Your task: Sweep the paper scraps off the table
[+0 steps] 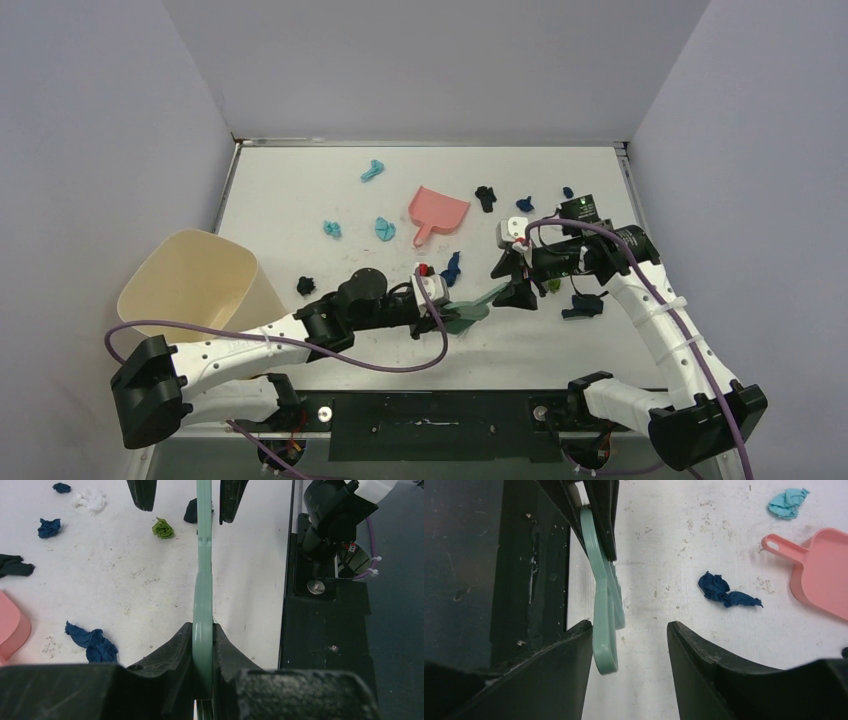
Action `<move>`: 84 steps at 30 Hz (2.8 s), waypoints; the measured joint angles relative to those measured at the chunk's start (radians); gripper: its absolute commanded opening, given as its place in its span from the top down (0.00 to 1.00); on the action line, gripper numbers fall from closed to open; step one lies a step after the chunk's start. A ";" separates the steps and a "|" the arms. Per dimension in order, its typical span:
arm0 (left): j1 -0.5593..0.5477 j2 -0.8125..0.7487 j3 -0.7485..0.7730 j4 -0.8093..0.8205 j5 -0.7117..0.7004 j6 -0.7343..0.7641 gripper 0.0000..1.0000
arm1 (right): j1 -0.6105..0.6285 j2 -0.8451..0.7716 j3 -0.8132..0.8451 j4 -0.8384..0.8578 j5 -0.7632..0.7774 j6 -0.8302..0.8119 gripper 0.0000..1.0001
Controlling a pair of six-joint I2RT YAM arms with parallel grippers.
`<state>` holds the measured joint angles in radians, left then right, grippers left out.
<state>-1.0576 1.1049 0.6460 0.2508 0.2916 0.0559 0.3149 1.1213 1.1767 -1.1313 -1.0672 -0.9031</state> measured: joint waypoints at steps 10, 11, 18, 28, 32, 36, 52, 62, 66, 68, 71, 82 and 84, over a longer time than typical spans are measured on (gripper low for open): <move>0.024 0.006 0.000 0.036 0.013 -0.034 1.00 | 0.024 0.014 0.000 0.052 -0.050 0.079 0.57; 0.026 0.006 0.000 0.039 0.013 -0.037 1.00 | 0.026 0.018 0.000 0.055 -0.050 0.081 0.59; 0.033 0.006 0.000 0.040 0.013 -0.044 1.00 | 0.027 0.021 0.000 0.062 -0.059 0.100 0.66; 0.045 0.006 0.000 0.040 0.021 -0.056 1.00 | 0.027 0.021 0.000 0.068 -0.082 0.116 0.87; 0.050 0.006 0.000 0.039 0.031 -0.066 1.00 | 0.027 0.021 0.000 0.064 -0.093 0.108 0.95; 0.051 0.006 0.000 0.041 0.036 -0.071 1.00 | 0.026 0.021 0.000 0.063 -0.100 0.113 0.62; 0.066 0.006 0.000 0.050 0.054 -0.097 0.54 | 0.007 0.021 0.000 0.090 -0.139 0.153 0.95; 0.070 0.024 0.043 0.007 -0.411 -0.134 0.29 | -0.233 0.020 -0.080 0.403 -0.042 0.526 0.95; 0.097 0.126 0.175 -0.084 -0.614 -0.178 0.33 | -0.314 -0.010 -0.195 0.588 0.102 0.720 0.95; 0.142 0.189 0.256 -0.146 -0.620 -0.210 0.34 | -0.336 -0.039 -0.229 0.630 0.178 0.766 0.95; 0.237 0.299 0.388 -0.236 -0.569 -0.258 0.30 | -0.365 -0.108 -0.270 0.701 0.261 0.806 0.95; 0.339 0.665 0.605 -0.438 -0.510 -0.249 0.29 | -0.451 -0.229 -0.441 0.896 0.299 0.888 0.95; 0.341 0.708 0.613 -0.460 -0.507 -0.235 0.32 | -0.459 -0.229 -0.457 0.900 0.294 0.891 0.95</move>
<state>-0.7170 1.8133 1.2591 -0.2089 -0.2153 -0.1787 -0.1436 0.8928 0.7193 -0.2314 -0.7727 -0.0120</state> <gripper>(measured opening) 0.712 0.138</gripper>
